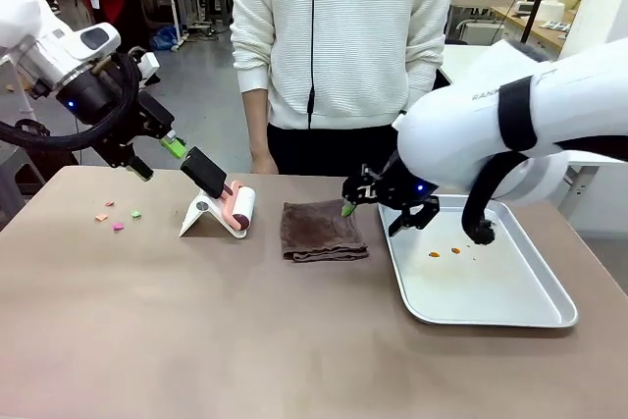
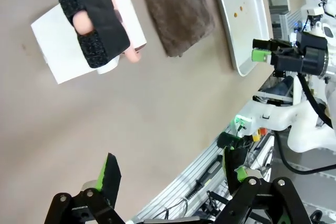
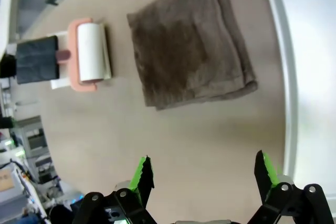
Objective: Clean the surface of the table.
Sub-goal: Hold the Lint Roller with your left hand and the towel with your right hand.
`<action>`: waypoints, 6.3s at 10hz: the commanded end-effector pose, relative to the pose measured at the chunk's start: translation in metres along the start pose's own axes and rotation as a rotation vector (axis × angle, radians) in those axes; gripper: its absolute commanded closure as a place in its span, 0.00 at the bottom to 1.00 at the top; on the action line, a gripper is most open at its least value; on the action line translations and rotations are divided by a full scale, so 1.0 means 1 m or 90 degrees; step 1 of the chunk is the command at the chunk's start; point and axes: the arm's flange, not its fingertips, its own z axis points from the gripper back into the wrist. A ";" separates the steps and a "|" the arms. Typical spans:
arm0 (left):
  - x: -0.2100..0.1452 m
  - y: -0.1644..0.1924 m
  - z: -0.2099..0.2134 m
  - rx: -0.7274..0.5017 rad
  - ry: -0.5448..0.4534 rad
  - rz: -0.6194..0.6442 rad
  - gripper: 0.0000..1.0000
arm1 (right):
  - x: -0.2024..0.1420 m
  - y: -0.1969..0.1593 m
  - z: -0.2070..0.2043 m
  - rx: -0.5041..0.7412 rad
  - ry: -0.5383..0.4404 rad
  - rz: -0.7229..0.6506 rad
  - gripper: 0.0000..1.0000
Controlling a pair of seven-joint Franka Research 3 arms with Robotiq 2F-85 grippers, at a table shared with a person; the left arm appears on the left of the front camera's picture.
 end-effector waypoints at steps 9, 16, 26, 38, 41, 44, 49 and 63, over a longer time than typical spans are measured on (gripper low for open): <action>0.039 0.012 0.000 0.001 -0.053 0.089 0.00 | 0.037 0.009 -0.015 0.019 0.005 0.035 0.00; 0.082 0.051 -0.031 -0.022 -0.043 0.147 0.00 | 0.108 -0.001 -0.081 0.015 0.118 0.151 0.00; 0.083 0.058 -0.046 -0.054 -0.022 0.136 0.00 | 0.113 0.036 -0.138 -0.178 0.080 0.191 0.00; 0.088 0.063 -0.053 -0.033 -0.065 0.146 1.00 | 0.113 0.034 -0.141 -0.186 0.090 0.154 1.00; 0.089 0.065 -0.054 -0.037 -0.062 0.145 1.00 | 0.111 0.033 -0.141 -0.182 0.095 0.161 1.00; 0.088 0.066 -0.052 -0.038 -0.064 0.146 1.00 | 0.111 0.033 -0.143 -0.174 0.100 0.163 1.00; 0.081 0.059 -0.041 -0.101 -0.099 0.099 1.00 | 0.115 0.029 -0.142 -0.159 0.104 0.146 1.00; -0.149 0.132 0.117 -0.457 -0.248 0.008 0.81 | -0.006 -0.115 0.077 0.510 0.038 0.041 1.00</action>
